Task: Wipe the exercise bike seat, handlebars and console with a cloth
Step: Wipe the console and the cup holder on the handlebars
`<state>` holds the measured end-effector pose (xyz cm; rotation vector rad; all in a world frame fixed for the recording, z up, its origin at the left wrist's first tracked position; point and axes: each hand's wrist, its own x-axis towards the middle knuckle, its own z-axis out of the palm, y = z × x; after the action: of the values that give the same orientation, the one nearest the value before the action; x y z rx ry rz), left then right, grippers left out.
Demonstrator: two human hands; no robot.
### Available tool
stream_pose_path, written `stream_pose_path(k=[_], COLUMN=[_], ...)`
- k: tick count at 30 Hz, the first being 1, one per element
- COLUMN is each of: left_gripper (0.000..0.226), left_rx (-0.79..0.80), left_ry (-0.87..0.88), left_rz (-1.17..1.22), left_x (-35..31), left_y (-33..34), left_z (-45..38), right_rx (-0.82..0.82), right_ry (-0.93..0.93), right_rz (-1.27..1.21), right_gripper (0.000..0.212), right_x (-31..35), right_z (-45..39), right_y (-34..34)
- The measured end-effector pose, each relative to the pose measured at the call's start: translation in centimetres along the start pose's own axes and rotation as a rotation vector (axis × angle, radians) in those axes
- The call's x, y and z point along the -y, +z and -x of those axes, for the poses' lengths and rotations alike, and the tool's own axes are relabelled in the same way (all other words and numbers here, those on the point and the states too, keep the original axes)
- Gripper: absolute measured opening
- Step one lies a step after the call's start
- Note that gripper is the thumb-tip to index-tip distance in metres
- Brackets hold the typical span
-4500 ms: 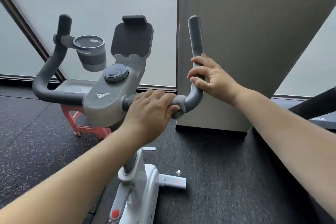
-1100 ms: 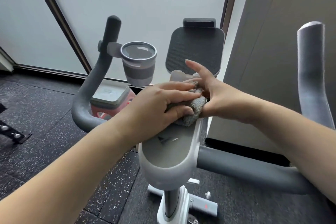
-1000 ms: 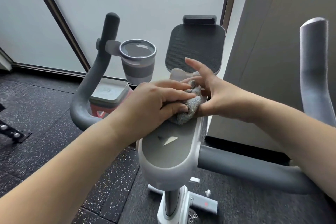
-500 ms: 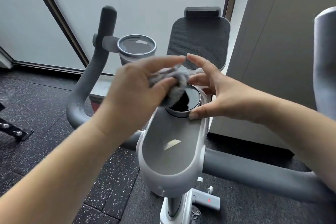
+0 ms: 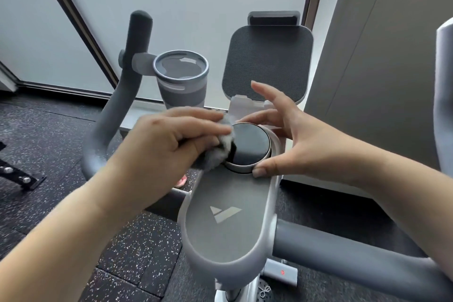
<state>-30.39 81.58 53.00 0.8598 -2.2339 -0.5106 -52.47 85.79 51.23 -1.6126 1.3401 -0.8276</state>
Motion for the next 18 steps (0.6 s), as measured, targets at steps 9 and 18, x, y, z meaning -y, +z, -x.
stream_pose_path(k=[9, 18], left_gripper=[0.033, 0.025], left_rx=[0.267, 0.027], left_ry=[0.203, -0.042], left_rz=[-0.081, 0.139], left_x=[-2.0, -0.5], left_y=[2.7, -0.6], left_z=[-1.4, -0.9], right_rx=[0.035, 0.012], right_ry=[-0.024, -0.004], right_rz=[-0.08, 0.038], right_gripper=[0.114, 0.118], right_x=[0.4, 0.3], right_z=[0.2, 0.2], right_y=[0.1, -0.2])
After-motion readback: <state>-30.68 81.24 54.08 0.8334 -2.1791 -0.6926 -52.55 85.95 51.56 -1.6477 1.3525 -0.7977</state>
